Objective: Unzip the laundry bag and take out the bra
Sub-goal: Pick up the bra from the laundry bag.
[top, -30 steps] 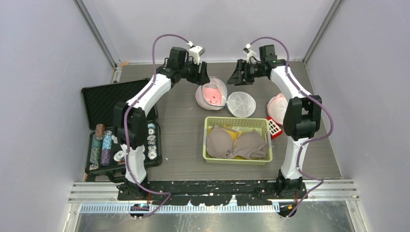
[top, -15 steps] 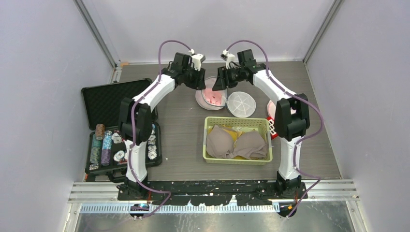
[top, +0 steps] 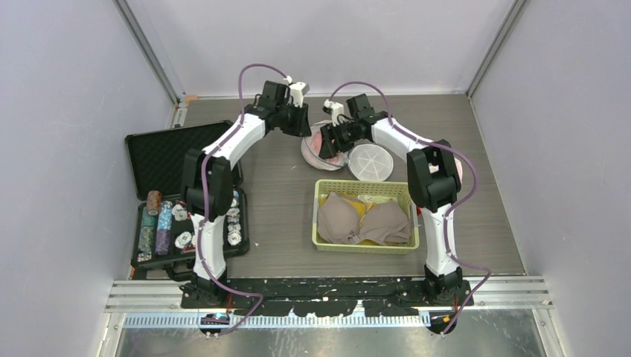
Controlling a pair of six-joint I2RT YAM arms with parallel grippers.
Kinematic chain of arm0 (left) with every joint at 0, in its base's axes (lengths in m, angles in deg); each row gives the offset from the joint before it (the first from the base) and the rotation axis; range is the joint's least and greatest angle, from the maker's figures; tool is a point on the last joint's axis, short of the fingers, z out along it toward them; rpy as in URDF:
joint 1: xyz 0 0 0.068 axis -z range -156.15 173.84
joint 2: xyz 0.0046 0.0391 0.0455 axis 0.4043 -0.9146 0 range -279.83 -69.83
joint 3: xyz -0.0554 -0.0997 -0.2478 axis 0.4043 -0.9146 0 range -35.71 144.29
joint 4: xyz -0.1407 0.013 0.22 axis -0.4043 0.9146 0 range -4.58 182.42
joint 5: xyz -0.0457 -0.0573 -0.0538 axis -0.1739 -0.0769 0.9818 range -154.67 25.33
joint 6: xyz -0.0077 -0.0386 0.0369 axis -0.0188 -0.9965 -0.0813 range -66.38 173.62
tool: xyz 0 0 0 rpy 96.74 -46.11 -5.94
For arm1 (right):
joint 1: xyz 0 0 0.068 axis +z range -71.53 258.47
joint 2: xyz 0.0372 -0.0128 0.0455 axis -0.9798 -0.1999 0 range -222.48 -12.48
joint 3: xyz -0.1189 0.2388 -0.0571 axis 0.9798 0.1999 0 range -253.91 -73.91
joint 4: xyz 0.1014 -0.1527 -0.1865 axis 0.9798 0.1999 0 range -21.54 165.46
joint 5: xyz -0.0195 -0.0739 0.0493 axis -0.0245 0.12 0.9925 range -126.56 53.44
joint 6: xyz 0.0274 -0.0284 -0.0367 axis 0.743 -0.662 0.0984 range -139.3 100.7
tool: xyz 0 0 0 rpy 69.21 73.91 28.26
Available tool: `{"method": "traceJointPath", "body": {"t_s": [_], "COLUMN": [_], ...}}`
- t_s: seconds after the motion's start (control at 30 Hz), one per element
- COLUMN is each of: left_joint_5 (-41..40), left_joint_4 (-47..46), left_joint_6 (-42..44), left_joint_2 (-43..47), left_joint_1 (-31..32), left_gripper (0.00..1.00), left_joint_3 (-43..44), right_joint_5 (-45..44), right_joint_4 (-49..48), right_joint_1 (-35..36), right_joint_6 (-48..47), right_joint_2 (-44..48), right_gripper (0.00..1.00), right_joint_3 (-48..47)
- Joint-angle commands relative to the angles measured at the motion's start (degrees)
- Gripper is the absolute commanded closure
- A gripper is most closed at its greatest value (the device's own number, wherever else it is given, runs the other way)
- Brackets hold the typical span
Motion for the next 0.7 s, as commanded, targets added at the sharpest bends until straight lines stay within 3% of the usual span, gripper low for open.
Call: {"method": "traceJointPath", "body": {"t_s": [0.0,0.13,0.47,0.67], "left_joint_5": [2.3,3.3,4.5,4.6], "left_joint_4": [-1.9,-1.6,-0.5,0.0], "left_joint_6": [-1.2,-1.7,-1.4,-1.5], "left_joint_2": [-0.2,-0.7,-1.2,-1.6], "left_joint_1": [-0.9,-1.2,-2.7,-3.2], "left_gripper": [0.73,0.77,0.86,0.90], "left_joint_3": [-0.4,-0.5,-0.5,-0.5], "right_joint_5": [-1.6,-3.6,-6.8,-5.7], "right_joint_4": [-1.2,0.0,0.7,-0.1], "right_joint_1": [1.2,1.9,2.1,2.0], "right_joint_6": [-1.8,-1.8,-1.5,0.7], "right_joint_2": [-1.8,-4.4,-1.6,2.3], "right_gripper": [0.31,0.37,0.98,0.99], "right_joint_3": [-1.5,-3.9,-4.9,-6.4]}}
